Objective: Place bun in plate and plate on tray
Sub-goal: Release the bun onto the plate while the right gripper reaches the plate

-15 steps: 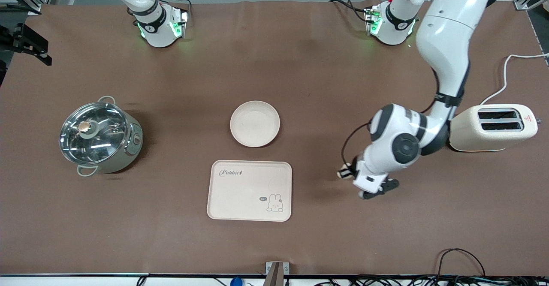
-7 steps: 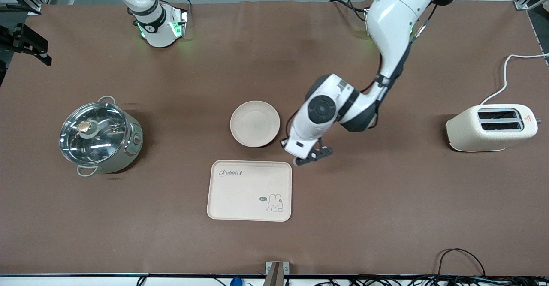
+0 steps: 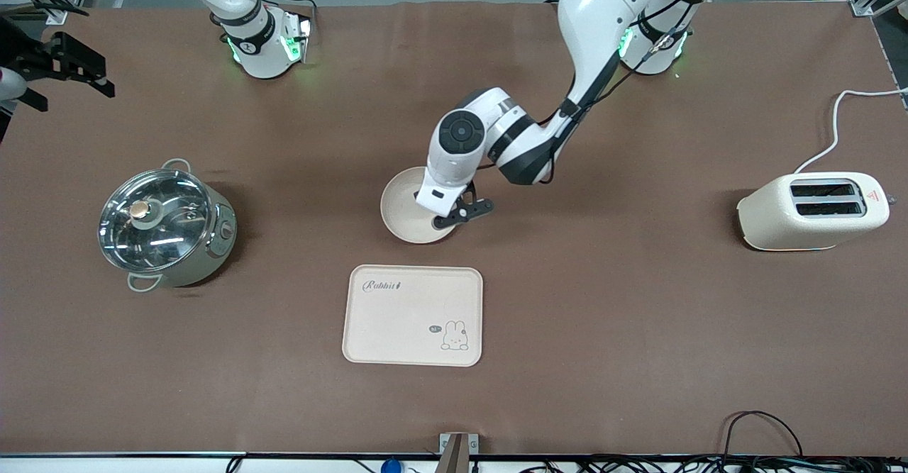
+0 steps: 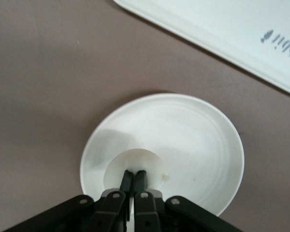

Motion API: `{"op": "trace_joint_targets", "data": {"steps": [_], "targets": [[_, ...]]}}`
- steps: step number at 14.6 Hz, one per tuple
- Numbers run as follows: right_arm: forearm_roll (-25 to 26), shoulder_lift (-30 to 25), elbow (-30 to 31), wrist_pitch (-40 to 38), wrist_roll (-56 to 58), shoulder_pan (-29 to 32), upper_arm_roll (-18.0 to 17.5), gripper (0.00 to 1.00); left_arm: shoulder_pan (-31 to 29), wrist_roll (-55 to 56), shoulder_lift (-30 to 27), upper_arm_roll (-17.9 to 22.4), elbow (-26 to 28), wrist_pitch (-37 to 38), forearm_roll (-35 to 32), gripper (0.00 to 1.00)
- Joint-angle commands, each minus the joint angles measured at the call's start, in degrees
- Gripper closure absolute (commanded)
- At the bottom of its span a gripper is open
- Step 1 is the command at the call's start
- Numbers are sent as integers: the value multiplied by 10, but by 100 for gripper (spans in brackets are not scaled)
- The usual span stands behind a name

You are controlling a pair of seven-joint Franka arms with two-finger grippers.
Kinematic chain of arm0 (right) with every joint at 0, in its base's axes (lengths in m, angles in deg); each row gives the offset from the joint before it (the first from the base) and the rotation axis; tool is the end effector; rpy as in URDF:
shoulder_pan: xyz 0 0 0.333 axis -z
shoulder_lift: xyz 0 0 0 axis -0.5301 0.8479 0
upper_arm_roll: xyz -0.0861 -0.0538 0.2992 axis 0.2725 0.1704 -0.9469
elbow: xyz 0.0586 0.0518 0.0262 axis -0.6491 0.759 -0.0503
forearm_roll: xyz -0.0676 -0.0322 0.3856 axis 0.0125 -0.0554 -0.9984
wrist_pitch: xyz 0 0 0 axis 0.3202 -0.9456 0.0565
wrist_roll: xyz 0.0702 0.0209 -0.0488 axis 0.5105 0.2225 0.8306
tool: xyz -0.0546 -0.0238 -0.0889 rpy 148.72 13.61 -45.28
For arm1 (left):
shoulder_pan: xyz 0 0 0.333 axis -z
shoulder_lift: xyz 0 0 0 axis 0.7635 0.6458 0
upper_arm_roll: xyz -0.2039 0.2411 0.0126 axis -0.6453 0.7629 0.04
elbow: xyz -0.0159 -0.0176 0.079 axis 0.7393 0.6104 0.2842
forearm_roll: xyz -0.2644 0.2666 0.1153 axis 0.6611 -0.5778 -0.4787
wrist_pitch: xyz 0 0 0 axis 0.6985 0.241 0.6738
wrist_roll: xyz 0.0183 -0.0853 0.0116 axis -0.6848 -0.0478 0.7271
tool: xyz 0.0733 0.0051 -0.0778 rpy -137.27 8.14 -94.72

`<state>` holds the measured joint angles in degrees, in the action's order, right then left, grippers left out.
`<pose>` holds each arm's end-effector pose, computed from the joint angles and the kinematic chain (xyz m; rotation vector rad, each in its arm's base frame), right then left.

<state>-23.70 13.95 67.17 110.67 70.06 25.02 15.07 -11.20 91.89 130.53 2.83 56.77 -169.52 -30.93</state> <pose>0.5038 0.0095 0.6726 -3.0722 -0.3276 0.1327 0.4690 -0.5542 0.2518 2.9457 0.5386 -0.1614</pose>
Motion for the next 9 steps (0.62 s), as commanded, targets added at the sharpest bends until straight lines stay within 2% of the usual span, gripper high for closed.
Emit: {"op": "trace_joint_targets", "data": {"steps": [1,3,4,5,7,9], "targets": [[-21,-5,54,55,-1,-5,1,0,22,11,18,6,-9,-29,9,95],[-36,7,72,85,-30,-20,0,0,27,20,29,5,-9,-54,9,76],[-47,18,78,102,-51,-35,0,0,30,19,31,5,-10,-59,9,48],[-54,36,81,121,-78,-49,0,0,29,17,30,6,-11,-59,9,1],[-69,79,82,154,-99,-71,0,0,22,19,17,7,-15,-55,9,0],[-106,113,87,179,-107,-72,0,0,17,18,-5,12,-22,-34,7,0]]}}
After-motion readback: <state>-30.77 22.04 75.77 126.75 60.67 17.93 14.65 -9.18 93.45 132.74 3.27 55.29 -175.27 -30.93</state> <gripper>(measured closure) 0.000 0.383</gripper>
